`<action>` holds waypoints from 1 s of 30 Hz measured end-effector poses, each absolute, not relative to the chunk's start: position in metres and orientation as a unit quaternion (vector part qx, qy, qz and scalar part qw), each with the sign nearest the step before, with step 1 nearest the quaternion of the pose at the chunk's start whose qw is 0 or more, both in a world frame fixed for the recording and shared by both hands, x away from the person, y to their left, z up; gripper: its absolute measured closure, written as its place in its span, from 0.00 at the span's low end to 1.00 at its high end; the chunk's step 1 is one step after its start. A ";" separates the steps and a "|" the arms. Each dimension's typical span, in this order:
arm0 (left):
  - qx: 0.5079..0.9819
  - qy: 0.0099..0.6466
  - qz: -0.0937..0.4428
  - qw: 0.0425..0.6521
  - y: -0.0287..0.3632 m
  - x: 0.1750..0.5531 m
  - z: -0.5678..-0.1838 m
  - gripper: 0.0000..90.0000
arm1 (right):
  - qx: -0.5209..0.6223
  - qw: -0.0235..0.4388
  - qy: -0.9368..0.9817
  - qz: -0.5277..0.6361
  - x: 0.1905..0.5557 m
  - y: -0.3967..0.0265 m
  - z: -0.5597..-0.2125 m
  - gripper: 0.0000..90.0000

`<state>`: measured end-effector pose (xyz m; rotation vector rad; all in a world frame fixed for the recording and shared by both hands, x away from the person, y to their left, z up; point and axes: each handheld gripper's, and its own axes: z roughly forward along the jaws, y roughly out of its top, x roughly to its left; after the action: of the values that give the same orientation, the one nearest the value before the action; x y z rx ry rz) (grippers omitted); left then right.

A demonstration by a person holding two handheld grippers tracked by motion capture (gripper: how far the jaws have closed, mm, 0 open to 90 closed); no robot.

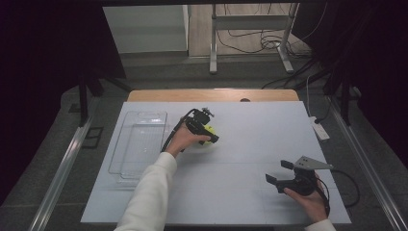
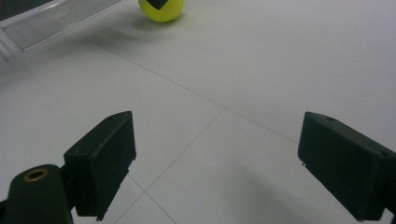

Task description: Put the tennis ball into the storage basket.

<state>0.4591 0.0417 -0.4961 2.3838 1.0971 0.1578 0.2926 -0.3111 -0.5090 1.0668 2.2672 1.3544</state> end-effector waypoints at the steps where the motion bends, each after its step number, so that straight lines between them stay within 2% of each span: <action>1: 0.877 0.404 0.058 0.254 0.042 0.459 -0.496 0.05 | 0.370 0.146 0.788 0.470 0.293 -0.311 -0.509 0.13; 9: 0.878 0.407 0.055 0.245 0.039 0.460 -0.500 0.08 | 0.371 0.146 0.787 0.470 0.293 -0.311 -0.509 0.13; 11: 0.878 0.410 0.065 0.239 0.040 0.460 -0.500 0.13 | 0.371 0.146 0.787 0.470 0.293 -0.311 -0.509 0.13; 13: 0.874 0.416 0.070 0.239 0.040 0.460 -0.499 0.23 | 0.371 0.146 0.787 0.470 0.293 -0.311 -0.509 0.13; 16: 0.870 0.422 0.068 0.245 0.043 0.460 -0.498 0.28 | 0.372 0.146 0.787 0.470 0.293 -0.311 -0.509 0.13; 30: 0.875 0.415 0.076 0.239 0.045 0.456 -0.492 0.30 | 0.372 0.147 0.787 0.470 0.293 -0.312 -0.509 0.13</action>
<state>0.4561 0.0450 -0.4915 2.3961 1.1352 0.2085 0.2927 -0.3115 -0.5090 1.0698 2.2654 1.3527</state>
